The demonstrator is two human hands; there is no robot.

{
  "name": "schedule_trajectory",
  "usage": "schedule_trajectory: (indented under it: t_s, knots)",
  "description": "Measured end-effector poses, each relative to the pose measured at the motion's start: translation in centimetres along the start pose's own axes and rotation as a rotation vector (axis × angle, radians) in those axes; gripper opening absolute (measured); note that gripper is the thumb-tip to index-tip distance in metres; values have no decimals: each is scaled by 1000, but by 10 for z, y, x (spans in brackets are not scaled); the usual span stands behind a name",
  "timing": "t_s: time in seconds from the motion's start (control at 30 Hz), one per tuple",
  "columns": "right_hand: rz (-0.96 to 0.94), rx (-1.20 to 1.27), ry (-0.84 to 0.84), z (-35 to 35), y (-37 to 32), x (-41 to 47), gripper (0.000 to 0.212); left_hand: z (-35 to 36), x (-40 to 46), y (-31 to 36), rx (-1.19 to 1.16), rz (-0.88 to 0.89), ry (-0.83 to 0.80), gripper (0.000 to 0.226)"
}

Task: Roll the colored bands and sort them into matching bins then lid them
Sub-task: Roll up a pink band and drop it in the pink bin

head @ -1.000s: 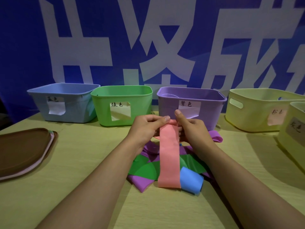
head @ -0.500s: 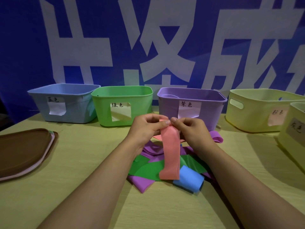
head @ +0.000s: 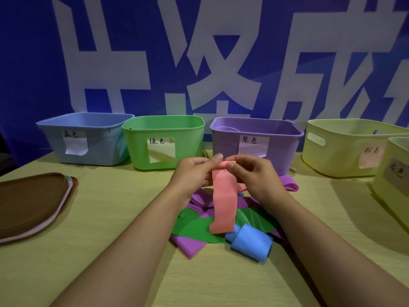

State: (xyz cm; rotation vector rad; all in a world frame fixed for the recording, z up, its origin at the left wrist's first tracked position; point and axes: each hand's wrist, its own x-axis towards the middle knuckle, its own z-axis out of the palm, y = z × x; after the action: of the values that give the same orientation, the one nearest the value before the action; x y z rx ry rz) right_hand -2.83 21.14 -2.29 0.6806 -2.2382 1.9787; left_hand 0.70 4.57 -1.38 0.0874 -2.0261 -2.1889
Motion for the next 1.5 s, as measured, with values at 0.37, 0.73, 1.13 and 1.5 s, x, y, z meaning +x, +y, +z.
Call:
schedule_trajectory:
  t_s: [0.37,0.73,1.13,1.5]
  knots:
    - [26,37,51,3,-1,-1,8,1,4,-1,5,79,37,18]
    - [199,40,96,2,0,0,53,0,1,1,12,119,-15,19]
    - [91,43,81,2,-4,-2,25,0,1,2,-60,96,-53,22]
    - [-43,68,42,1,-1,2,8,3,0,0,35,23,-27,40]
